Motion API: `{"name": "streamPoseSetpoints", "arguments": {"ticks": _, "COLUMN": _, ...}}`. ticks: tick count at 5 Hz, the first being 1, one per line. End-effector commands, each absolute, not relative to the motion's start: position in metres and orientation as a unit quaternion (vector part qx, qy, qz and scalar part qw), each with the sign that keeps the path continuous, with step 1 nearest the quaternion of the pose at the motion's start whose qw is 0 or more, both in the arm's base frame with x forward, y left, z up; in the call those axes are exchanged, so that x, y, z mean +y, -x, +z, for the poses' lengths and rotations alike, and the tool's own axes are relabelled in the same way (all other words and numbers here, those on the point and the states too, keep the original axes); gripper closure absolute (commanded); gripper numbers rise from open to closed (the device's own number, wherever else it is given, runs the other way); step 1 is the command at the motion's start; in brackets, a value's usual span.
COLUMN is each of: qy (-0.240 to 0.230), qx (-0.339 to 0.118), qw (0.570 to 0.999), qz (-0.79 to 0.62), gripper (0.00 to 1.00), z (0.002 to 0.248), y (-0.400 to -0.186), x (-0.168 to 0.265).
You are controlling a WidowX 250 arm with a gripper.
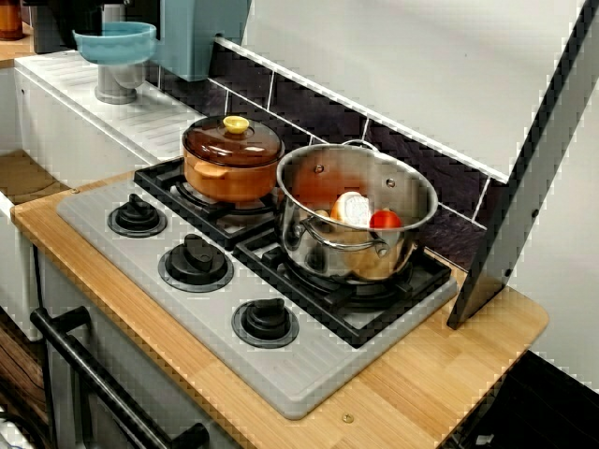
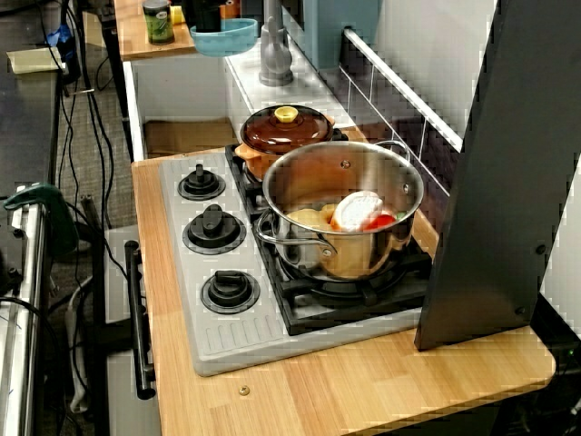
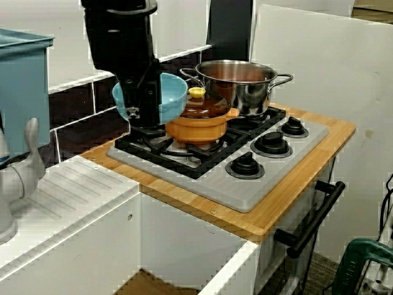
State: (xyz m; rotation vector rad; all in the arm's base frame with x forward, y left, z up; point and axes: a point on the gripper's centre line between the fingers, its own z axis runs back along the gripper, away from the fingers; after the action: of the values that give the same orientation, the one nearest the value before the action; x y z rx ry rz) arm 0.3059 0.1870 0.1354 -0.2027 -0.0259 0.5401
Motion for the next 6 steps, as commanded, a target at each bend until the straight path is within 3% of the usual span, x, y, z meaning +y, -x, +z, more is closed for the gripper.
{"name": "streamPoseSetpoints", "arguments": {"ticks": 1, "qy": 0.062, "qx": -0.102, "qw": 0.955, "qz": 0.270, "gripper": 1.00, "z": 0.164, "y": -0.333, "x": 0.183}}
{"name": "streamPoseSetpoints", "arguments": {"ticks": 3, "qy": 0.015, "qx": -0.117, "qw": 0.962, "qz": 0.246, "gripper": 1.00, "z": 0.157, "y": -0.339, "x": 0.178}}
{"name": "streamPoseSetpoints", "arguments": {"ticks": 6, "qy": -0.007, "qx": -0.121, "qw": 0.962, "qz": 0.243, "gripper": 1.00, "z": 0.142, "y": -0.338, "x": 0.190}}
